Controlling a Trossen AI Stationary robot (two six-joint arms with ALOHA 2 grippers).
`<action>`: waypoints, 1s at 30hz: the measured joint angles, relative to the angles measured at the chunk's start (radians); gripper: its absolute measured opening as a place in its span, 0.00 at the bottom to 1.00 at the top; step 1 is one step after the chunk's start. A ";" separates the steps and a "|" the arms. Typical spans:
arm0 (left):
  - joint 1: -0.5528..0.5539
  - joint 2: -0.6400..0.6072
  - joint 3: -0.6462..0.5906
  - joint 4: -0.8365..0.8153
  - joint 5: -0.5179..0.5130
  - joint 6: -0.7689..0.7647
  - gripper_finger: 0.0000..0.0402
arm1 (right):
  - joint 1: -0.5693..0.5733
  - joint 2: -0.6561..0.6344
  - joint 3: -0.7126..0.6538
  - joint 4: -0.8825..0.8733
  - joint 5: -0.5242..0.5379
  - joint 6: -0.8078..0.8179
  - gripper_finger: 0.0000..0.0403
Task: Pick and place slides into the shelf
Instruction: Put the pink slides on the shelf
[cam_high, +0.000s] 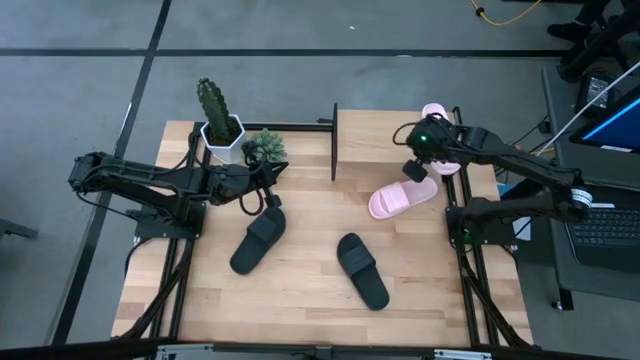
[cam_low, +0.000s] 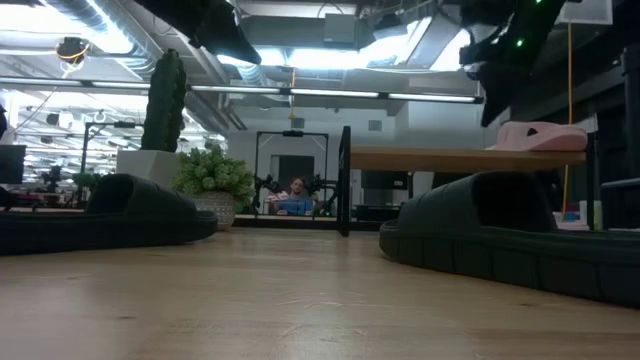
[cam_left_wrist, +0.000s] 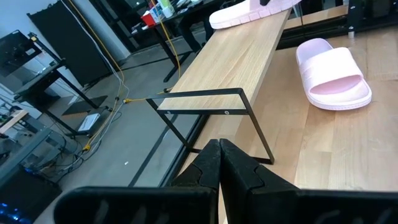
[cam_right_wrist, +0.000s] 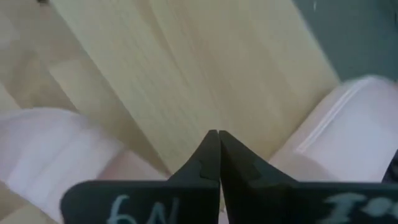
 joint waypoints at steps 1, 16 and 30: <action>0.000 0.000 0.000 0.000 0.000 0.000 0.00 | 0.008 -0.017 0.000 0.007 -0.001 -0.010 0.00; 0.000 0.000 0.000 0.006 0.109 -0.024 0.00 | 0.178 -0.410 -0.095 0.053 -0.104 0.097 0.00; 0.036 0.128 0.000 0.133 0.348 -0.016 0.00 | 0.414 -0.578 -0.425 0.352 -0.105 0.165 0.00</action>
